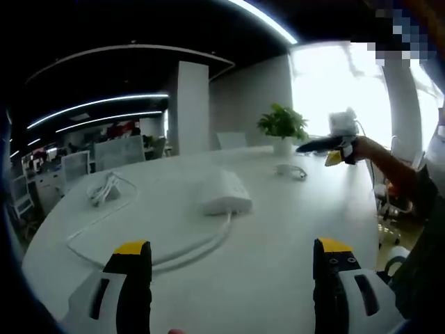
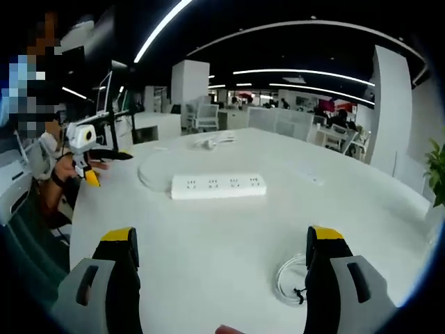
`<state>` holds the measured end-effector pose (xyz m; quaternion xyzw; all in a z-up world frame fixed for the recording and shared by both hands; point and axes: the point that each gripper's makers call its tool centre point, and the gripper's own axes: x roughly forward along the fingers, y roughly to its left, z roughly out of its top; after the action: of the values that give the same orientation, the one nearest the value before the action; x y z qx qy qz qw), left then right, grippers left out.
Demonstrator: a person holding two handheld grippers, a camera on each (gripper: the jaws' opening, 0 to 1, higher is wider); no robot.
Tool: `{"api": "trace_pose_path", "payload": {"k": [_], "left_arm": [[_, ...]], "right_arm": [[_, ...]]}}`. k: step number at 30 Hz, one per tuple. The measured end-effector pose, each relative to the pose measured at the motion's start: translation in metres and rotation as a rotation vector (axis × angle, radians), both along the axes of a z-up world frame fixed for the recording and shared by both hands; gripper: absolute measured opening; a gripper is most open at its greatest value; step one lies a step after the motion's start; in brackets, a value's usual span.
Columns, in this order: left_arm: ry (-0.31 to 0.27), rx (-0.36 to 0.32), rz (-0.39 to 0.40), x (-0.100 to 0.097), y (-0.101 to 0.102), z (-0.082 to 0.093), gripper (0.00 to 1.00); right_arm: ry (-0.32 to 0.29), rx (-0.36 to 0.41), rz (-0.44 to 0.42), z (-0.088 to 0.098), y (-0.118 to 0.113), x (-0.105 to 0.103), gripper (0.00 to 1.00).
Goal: Straighten the power strip on the desk, plug the charger into it
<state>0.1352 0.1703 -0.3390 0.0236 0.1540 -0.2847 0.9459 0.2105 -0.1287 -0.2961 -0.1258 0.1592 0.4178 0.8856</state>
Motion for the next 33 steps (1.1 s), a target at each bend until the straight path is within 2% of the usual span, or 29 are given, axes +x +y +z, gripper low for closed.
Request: {"api": "trace_pose_path", "payload": {"k": [15,20,30,33], "left_arm": [[0.004,-0.004,0.006,0.000,0.002,-0.003,1.00],[0.005,-0.006,0.007,0.000,0.002,-0.004,1.00],[0.009,-0.011,0.004,0.002,0.000,-0.006,1.00],[0.008,-0.013,0.006,0.001,0.001,-0.006,1.00]], "right_arm": [[0.001,-0.042,0.032,0.001,0.002,0.014,1.00],[0.024,-0.022,0.066,0.003,0.006,0.014,1.00],[0.004,-0.079,0.100,0.008,0.007,0.026,1.00],[0.010,-0.061,0.124,0.011,0.009,0.028,1.00]]}}
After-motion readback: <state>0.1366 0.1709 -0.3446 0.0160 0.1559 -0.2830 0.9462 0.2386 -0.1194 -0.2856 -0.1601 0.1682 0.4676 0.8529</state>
